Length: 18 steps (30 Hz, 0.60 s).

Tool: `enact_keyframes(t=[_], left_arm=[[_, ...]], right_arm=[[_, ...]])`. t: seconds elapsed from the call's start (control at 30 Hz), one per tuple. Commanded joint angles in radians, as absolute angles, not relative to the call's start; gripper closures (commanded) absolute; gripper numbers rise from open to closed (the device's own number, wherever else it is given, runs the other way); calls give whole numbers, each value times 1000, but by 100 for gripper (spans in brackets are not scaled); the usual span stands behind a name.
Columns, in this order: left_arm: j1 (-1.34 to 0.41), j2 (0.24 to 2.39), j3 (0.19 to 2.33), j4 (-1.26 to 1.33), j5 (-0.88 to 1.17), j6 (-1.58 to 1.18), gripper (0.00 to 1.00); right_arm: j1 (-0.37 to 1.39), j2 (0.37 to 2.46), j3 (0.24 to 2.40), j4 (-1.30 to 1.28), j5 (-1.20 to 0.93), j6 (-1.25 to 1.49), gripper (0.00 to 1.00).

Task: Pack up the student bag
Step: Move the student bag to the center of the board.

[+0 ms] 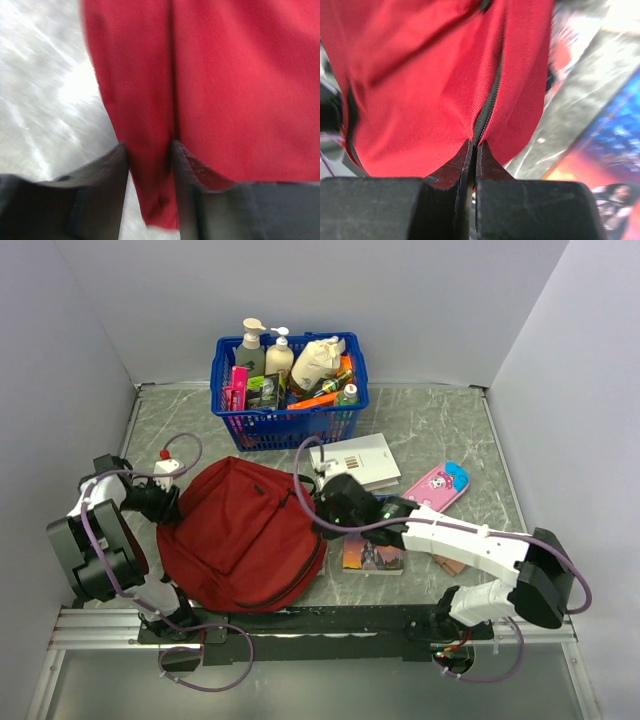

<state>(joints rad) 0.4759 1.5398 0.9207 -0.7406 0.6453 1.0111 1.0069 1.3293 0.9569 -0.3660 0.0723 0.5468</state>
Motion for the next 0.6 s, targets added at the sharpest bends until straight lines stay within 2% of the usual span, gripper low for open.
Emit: enact_keyframes(t=[0.0, 0.07, 0.13, 0.17, 0.23, 0.3, 0.33, 0.37, 0.4, 0.43, 0.47, 0.53, 0.57], left_arm=[[514, 1483, 971, -1052, 681, 1253, 47], [517, 1471, 986, -1159, 661, 1310, 30], [523, 1470, 1026, -1189, 672, 1310, 22], [525, 1471, 1066, -1231, 681, 1318, 15], [523, 1480, 1121, -1278, 736, 1338, 11], [520, 1488, 1222, -1372, 809, 1358, 3], [493, 1471, 1250, -1373, 822, 1339, 2], [473, 1453, 1279, -1374, 830, 1339, 1], [453, 1434, 1284, -1371, 836, 1363, 1], [407, 1398, 1285, -1368, 860, 1376, 1], [378, 1382, 1273, -1350, 873, 1370, 4], [266, 1362, 1247, -1220, 885, 1267, 4], [229, 1364, 1208, -1163, 885, 1232, 4]], right_arm=[[942, 1256, 1008, -399, 115, 476, 100], [924, 1252, 985, -390, 106, 466, 100], [923, 1265, 963, -377, 101, 457, 100], [923, 1275, 957, -376, 94, 459, 100], [926, 1299, 931, -364, 77, 457, 100], [936, 1313, 899, -364, 84, 462, 98], [934, 1321, 888, -362, 90, 460, 79], [937, 1324, 878, -362, 98, 462, 65], [939, 1324, 859, -362, 110, 460, 57], [939, 1318, 854, -367, 130, 462, 40], [937, 1310, 853, -376, 147, 468, 29], [936, 1278, 864, -385, 193, 466, 20], [933, 1266, 870, -390, 202, 463, 19]])
